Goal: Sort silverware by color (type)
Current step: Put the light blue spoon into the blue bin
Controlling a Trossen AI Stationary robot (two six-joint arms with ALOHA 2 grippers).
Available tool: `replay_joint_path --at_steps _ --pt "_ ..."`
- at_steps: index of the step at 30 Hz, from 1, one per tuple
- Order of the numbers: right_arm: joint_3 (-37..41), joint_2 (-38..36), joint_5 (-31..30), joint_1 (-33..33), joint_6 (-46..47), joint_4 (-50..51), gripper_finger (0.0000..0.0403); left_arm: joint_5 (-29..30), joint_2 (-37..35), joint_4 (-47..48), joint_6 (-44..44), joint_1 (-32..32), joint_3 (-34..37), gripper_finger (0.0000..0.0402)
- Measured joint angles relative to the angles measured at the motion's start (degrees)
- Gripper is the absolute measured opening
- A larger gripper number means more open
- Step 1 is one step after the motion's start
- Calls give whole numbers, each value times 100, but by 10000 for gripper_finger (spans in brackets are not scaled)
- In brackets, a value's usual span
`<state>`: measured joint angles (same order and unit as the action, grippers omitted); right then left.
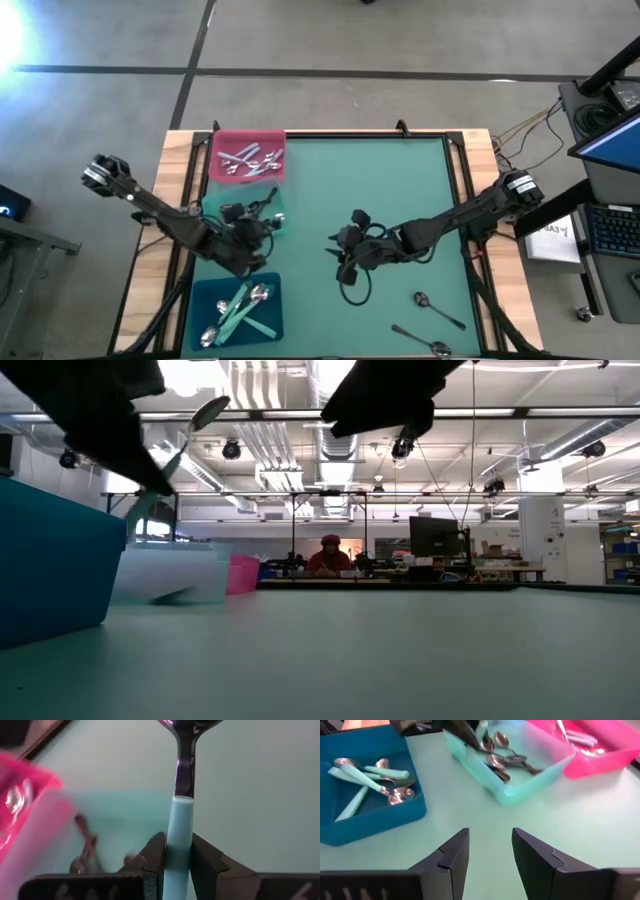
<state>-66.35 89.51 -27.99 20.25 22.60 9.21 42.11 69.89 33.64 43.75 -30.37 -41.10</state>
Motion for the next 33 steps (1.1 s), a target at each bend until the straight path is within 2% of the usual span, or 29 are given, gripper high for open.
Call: replay_joint_path --at_steps 4,9,16,19,24,33 --pt "2 2 -4 10 149 150 133 -367 -378 905 308 -3 1 44" --pt "0 2 26 50 288 194 133 -567 -774 1473 417 0 2 44" --pt "2 2 1004 51 1308 782 130 -912 -1107 2321 945 0 24 44" --pt "2 2 1377 85 1793 1194 126 -1142 -1134 2524 1120 1 103 44" --pt "1 2 1631 231 2399 1861 123 -1137 -1056 2750 1250 7 147 44" --pt "2 2 1647 457 2755 2009 118 -1104 -1047 2685 1276 4 122 44"
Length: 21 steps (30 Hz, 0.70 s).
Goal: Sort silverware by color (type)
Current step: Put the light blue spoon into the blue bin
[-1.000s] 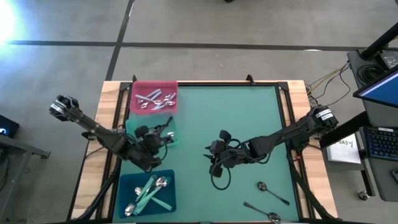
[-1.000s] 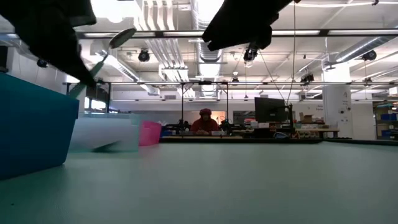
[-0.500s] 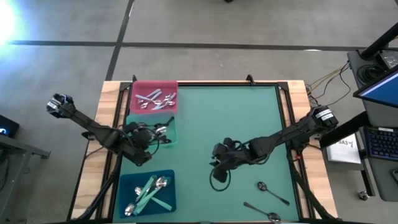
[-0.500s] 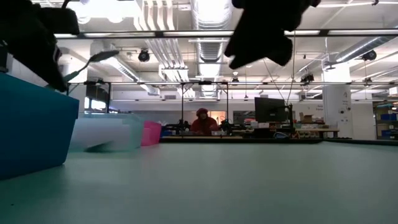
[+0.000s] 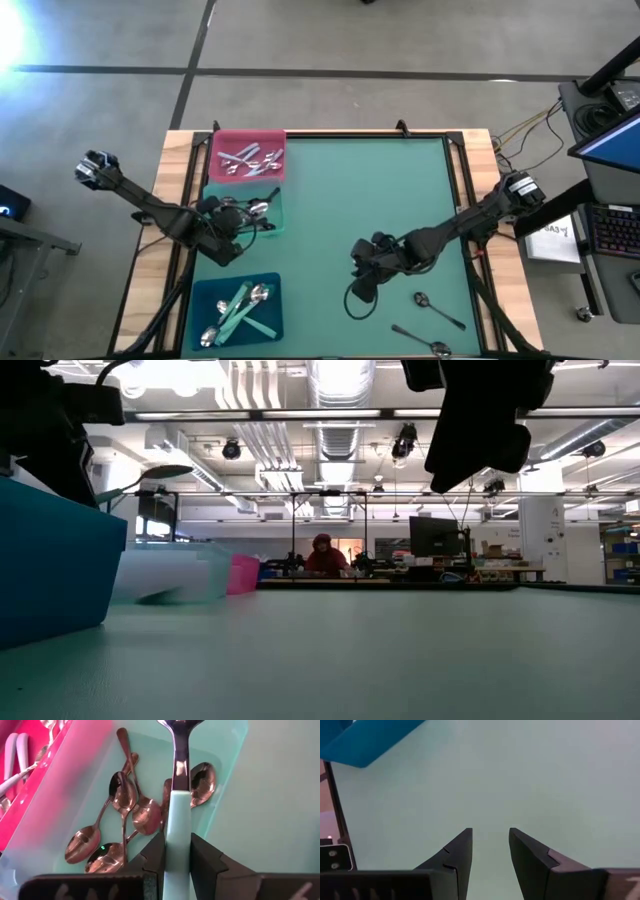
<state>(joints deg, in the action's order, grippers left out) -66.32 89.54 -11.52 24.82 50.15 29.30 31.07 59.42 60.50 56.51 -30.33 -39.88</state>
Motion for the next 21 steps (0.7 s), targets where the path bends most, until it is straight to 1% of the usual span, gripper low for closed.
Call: replay_joint_path --at_steps 2,6,10,13,17,21 --pt "-2 0 -1 16 2 0 119 -17 0 -69 -12 0 -64 44" --pt "-1 0 -1 20 98 0 120 -243 5 -380 -85 -22 -245 44" --pt "-1 0 -1 20 102 0 117 -646 40 -1358 -297 -186 -312 44" --pt "0 0 0 20 101 2 114 -995 120 -2323 -363 -449 -316 44" --pt "0 0 12 44 98 4 114 -1417 356 -3314 -334 -940 -316 44" --pt "0 0 266 59 106 7 113 -2002 766 -3921 242 -1498 -316 44"
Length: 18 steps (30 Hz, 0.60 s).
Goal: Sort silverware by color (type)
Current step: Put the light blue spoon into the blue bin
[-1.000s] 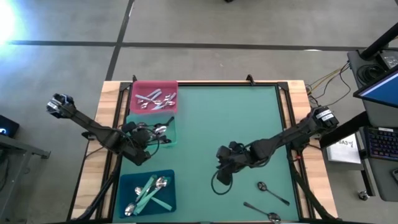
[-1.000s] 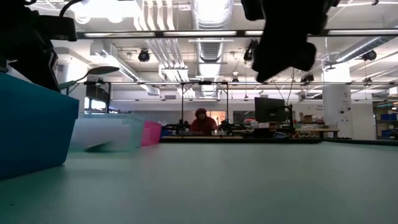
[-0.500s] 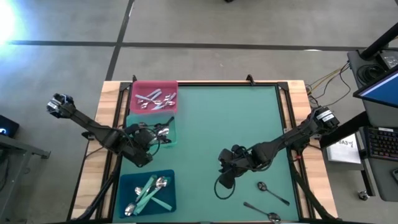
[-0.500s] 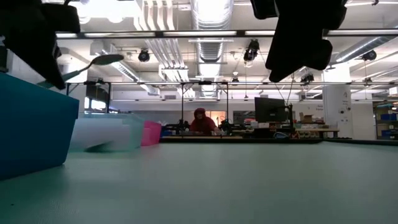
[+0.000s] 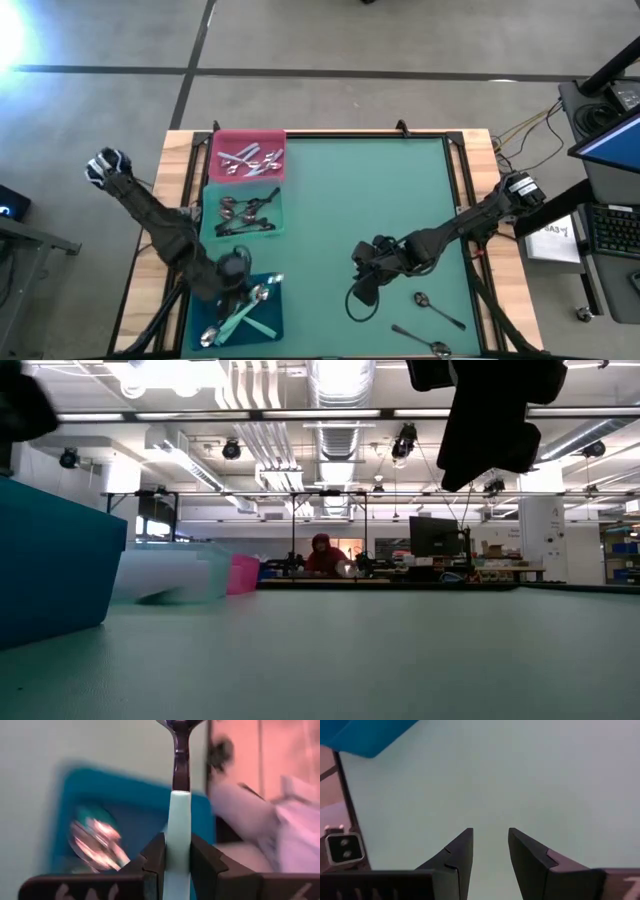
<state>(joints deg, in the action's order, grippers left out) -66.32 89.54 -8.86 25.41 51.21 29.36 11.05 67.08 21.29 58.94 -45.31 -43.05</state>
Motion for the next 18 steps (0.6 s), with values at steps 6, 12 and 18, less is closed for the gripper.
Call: replay_joint_path --at_steps 6,12,18 --pt "0 0 184 49 164 20 112 -1030 741 -136 1120 -651 -68 44" --pt "-2 0 680 98 595 76 109 -1794 1364 608 1347 -737 -498 59" --pt "-2 0 1597 265 1235 216 109 -1565 1714 1597 723 -725 -1263 143"
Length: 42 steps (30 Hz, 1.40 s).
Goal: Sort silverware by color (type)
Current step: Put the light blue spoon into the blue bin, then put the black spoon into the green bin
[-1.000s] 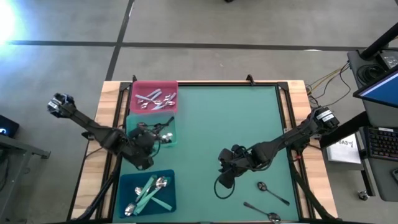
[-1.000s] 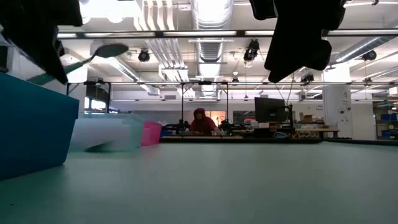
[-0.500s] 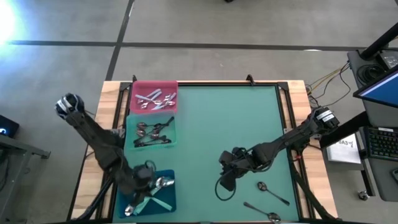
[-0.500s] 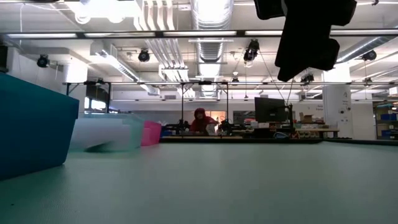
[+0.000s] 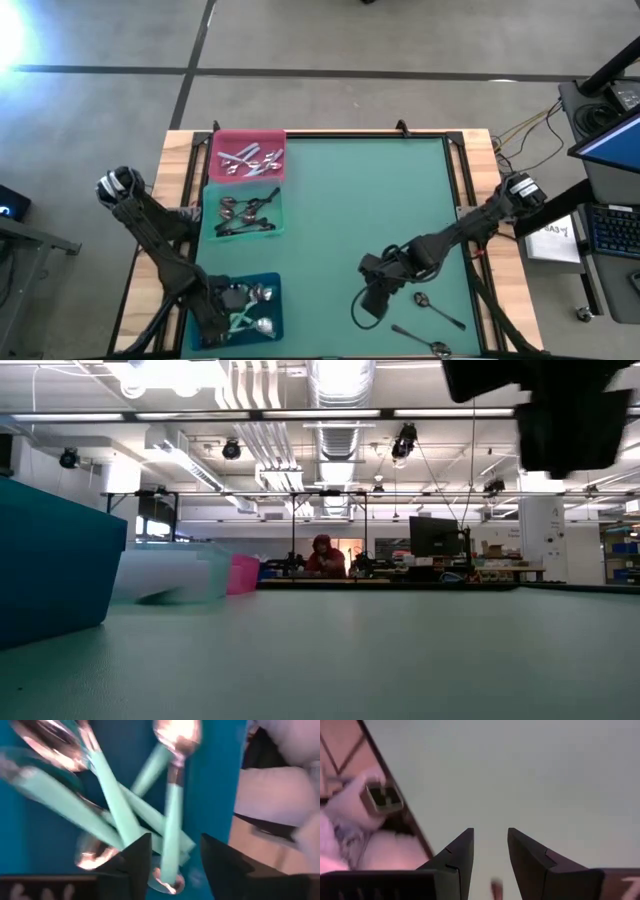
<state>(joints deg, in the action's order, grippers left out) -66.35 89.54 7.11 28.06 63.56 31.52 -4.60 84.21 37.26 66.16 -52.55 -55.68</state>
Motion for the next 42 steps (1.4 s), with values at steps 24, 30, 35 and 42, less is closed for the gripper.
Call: replay_joint_path --at_steps 24,30,35,42 --pt "7 159 808 1513 2701 2185 109 1027 231 1017 -2184 611 -640 171" --pt "68 288 1238 1694 2842 2346 109 1025 231 1014 -2244 655 -636 170" --pt "280 540 1466 1722 2699 2285 109 1025 231 1021 -2292 664 -634 170" --pt "598 702 1539 1720 2427 2294 109 1012 231 1028 -2368 664 -634 170"
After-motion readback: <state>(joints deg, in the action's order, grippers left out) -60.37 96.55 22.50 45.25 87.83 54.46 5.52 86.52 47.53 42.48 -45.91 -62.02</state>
